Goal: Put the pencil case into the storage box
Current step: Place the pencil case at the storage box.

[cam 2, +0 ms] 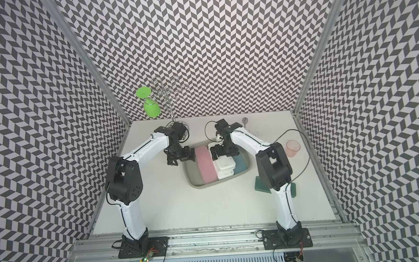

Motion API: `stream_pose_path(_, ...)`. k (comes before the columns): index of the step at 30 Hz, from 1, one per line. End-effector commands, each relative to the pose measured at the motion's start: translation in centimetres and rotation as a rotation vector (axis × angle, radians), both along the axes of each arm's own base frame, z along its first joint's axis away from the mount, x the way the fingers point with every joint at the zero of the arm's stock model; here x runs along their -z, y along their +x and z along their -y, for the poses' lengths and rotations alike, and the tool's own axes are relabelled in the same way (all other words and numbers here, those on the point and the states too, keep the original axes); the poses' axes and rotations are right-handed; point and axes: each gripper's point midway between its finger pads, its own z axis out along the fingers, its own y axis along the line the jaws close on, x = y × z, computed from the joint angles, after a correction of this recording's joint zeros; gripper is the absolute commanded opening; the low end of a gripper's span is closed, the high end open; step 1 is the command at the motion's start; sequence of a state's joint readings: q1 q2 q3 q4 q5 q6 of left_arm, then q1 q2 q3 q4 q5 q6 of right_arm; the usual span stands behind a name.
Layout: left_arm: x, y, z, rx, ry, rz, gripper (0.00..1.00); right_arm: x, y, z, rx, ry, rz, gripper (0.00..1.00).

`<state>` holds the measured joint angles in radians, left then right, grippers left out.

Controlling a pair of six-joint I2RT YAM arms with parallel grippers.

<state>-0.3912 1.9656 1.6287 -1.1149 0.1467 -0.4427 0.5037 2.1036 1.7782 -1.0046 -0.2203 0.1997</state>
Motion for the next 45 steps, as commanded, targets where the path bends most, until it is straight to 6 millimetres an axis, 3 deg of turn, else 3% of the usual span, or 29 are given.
stream_pose_path(1, -1.6, 0.3, 0.2, 0.014, -0.02, 0.047, 1.0, -4.2, 1.0, -0.8, -0.006, 0.046, 0.104, 1.0)
stream_pose_path(8, -1.6, 0.3, 0.3, 0.013, -0.021, 0.048, 1.0, -6.5, 1.4, -0.9, 0.007, 0.061, 0.138, 0.99)
stream_pose_path(27, -1.1, -0.2, 0.0, 0.011, -0.014, 0.048, 1.0, -9.4, 2.5, -0.1, 0.07, 0.059, 0.253, 1.0)
stream_pose_path(30, -1.2, -0.2, 0.0, 0.011, -0.016, 0.051, 1.0, -8.1, 2.2, 0.0, 0.063, 0.055, 0.237, 0.99)
stream_pose_path(39, -1.1, -0.4, -0.1, 0.004, -0.014, 0.046, 1.0, 0.7, -0.5, 0.7, 0.043, 0.0, 0.091, 1.0)
stream_pose_path(45, -1.2, -0.4, 0.0, -0.001, -0.016, 0.049, 1.0, -0.1, 0.3, 0.6, 0.038, -0.006, 0.121, 1.0)
